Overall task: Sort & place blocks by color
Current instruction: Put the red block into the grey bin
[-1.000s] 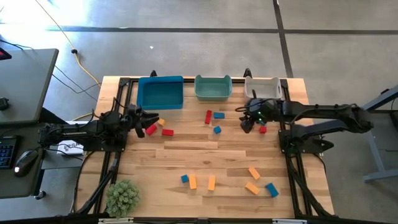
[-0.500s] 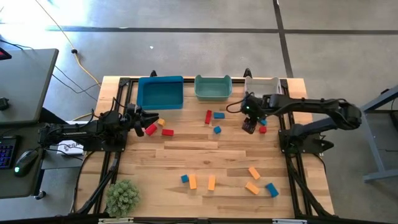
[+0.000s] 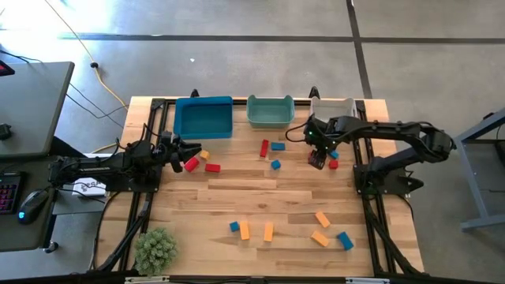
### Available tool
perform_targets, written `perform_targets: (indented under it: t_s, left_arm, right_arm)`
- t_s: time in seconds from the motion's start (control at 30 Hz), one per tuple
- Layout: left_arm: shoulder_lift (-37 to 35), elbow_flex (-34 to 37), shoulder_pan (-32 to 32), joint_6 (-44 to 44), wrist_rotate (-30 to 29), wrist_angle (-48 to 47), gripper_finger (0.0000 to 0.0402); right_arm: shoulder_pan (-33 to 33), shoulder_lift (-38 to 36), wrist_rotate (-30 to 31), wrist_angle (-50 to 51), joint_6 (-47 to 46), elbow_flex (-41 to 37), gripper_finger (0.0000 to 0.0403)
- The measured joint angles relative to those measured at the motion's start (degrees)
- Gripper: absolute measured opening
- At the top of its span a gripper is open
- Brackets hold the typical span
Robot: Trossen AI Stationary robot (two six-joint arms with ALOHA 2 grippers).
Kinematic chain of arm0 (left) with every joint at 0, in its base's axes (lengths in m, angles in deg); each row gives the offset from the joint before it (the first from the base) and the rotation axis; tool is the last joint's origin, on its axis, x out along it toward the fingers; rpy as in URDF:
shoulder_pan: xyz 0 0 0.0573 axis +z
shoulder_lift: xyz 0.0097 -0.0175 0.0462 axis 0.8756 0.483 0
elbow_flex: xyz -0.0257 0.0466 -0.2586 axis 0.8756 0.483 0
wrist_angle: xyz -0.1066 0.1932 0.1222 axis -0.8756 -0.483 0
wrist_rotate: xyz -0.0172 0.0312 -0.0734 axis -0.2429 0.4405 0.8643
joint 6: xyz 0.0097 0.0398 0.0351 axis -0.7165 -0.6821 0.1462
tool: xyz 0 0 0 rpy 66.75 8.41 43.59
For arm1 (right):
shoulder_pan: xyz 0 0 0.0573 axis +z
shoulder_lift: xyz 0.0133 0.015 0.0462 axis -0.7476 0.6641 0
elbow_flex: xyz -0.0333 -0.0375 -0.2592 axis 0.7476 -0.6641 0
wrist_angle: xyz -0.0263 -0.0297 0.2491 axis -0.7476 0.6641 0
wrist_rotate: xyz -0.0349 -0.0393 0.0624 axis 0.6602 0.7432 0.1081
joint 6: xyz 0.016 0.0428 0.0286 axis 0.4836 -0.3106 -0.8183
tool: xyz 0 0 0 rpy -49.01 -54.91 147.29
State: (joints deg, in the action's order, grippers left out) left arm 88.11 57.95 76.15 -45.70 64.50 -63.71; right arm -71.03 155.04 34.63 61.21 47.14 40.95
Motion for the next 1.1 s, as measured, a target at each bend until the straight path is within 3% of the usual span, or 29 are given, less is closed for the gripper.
perform_targets:
  t_s: [0.27, 0.63, 1.1]
  left_arm:
    - [0.0, 0.0, -0.02, -0.01, -1.42, -0.27, 0.0131]
    - [-0.02, 0.0, -0.02, -0.02, -1.68, -0.42, 0.0131]
    - [-0.01, 0.0, -0.02, -0.04, -1.68, -0.44, 0.0131]
  right_arm:
    - [-0.26, 0.31, 1.78, -1.44, 7.82, 0.0, 0.0251]
    - [-0.59, 8.69, -0.24, -2.07, 15.64, 0.0, 0.0252]
    - [-0.99, 17.87, 0.22, -3.46, 15.04, 0.17, 0.0239]
